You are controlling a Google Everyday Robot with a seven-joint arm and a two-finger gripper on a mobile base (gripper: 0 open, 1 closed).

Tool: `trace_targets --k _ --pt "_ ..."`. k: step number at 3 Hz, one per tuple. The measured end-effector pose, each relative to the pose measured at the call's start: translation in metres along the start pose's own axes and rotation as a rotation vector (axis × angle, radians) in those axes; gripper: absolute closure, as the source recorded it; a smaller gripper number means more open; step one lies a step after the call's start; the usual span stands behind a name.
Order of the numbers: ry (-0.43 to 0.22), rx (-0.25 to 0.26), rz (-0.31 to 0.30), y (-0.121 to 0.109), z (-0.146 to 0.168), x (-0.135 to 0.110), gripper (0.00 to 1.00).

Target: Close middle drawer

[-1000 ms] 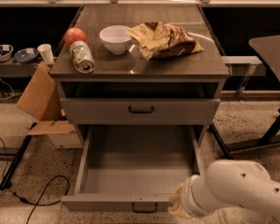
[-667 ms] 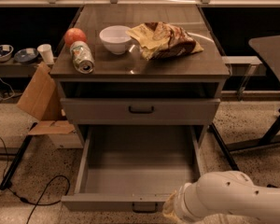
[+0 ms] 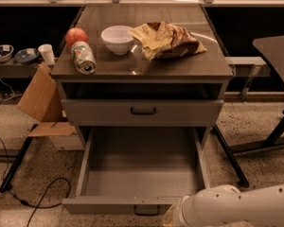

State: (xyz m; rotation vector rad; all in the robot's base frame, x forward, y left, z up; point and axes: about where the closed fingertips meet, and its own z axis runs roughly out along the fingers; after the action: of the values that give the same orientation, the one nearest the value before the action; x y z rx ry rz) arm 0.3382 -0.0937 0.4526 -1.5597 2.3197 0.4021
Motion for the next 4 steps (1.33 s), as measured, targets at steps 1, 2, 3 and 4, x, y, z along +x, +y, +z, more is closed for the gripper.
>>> trace_targets --k 1,2,3,4 --pt "0.016 -0.005 0.011 -0.006 0.022 0.011 1.00" --pt "0.038 0.002 0.003 -0.026 0.041 0.009 0.74" --pt "0.045 0.018 -0.005 -0.039 0.044 0.002 0.50" --pt "0.036 0.048 -0.012 -0.051 0.037 -0.011 0.27"
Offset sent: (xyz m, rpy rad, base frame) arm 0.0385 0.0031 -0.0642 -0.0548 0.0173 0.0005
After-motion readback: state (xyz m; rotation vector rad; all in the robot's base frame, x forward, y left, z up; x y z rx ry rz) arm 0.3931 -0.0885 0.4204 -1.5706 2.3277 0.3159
